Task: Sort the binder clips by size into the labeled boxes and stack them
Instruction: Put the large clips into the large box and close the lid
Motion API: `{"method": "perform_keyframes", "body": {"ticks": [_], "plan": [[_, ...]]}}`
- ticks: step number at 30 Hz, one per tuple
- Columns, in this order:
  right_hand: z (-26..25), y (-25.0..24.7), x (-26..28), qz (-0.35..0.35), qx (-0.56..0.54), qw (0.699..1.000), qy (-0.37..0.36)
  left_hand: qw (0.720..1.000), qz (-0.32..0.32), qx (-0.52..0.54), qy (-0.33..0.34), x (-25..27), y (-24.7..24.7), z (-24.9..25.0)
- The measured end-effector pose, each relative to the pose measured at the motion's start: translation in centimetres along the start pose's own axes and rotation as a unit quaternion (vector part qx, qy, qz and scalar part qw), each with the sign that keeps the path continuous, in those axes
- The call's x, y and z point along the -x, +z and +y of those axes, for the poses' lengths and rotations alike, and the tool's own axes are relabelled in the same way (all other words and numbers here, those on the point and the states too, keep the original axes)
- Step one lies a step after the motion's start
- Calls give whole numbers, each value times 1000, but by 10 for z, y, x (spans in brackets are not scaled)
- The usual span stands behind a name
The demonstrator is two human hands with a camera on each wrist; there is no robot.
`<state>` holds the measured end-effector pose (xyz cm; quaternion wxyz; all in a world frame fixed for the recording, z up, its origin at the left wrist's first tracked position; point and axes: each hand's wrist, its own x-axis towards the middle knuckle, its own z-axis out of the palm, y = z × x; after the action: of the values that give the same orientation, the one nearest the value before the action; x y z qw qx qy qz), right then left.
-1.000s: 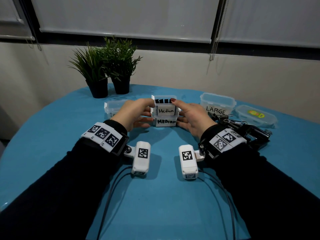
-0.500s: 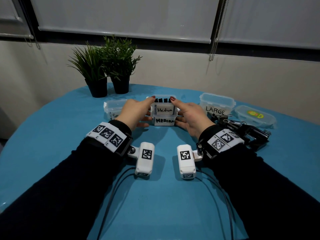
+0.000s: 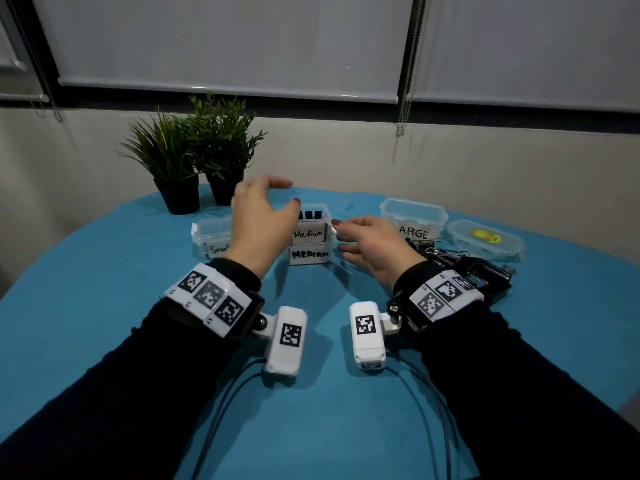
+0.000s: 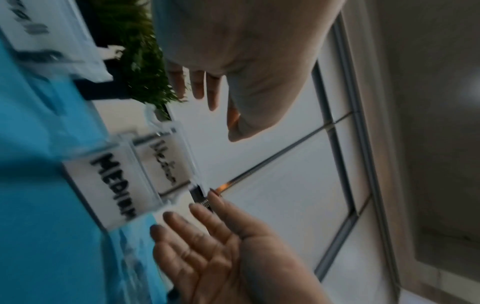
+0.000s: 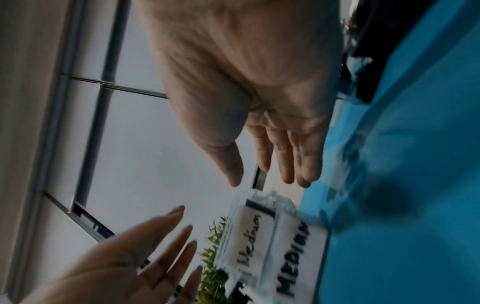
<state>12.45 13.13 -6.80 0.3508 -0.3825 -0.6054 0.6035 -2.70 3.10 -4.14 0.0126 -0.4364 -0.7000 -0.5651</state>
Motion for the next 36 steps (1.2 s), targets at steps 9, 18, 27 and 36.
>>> {"method": "perform_keyframes", "body": {"ticks": [9, 18, 27, 36], "plan": [[-17, -67, 9, 119, 77, 980, -141, 965, -229, 127, -16, 19, 77, 46], [-5, -150, -2, 275, 201, 933, -116, 952, -281, 88, -81, 13, 138, 55], [7, -153, -3, 174, 298, 938, -22, 934, -342, -76, -74, 0, 168, 58], [10, -148, -1, 101, 313, 944, -7, 955, -275, 13, -105, 6, 157, 39]]}}
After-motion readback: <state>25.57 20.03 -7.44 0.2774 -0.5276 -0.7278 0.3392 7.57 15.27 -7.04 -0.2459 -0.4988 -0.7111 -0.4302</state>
